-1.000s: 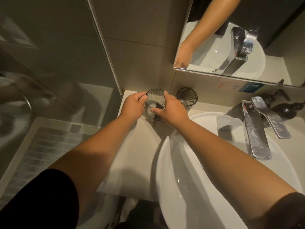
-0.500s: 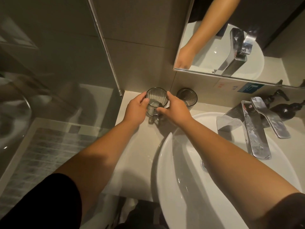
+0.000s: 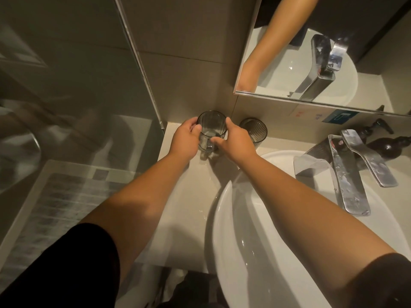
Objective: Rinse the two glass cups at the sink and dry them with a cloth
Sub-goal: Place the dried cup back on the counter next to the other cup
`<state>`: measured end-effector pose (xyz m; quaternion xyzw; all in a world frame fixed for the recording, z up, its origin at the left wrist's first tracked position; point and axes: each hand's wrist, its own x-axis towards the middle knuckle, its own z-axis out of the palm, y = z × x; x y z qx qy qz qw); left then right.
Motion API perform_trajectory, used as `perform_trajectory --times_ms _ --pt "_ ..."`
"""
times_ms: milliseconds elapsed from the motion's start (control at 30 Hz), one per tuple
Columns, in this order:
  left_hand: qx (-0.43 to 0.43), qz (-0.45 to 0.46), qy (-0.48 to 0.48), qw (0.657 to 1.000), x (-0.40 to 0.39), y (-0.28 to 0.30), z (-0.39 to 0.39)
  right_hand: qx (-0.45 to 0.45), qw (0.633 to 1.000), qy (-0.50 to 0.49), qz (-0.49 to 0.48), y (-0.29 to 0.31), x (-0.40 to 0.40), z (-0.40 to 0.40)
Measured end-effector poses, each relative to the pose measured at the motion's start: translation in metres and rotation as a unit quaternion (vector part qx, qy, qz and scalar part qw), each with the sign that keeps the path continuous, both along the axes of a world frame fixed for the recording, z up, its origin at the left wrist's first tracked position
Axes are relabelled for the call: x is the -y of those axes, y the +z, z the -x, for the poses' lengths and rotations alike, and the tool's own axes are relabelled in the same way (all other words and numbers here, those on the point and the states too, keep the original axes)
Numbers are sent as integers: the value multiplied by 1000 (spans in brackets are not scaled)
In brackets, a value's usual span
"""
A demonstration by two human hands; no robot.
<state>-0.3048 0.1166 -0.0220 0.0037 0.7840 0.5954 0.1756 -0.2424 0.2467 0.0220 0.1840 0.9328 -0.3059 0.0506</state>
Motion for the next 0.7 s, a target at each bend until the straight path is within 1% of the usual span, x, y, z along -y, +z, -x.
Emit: perform_trajectory --times_ms 533,700 --pt "-8 -10 3 1000 -2 -5 6 2 1000 2 -7 -3 -3 6" --pt "-17 3 2 1000 -1 -3 5 2 1000 4 -18 -6 -3 7"
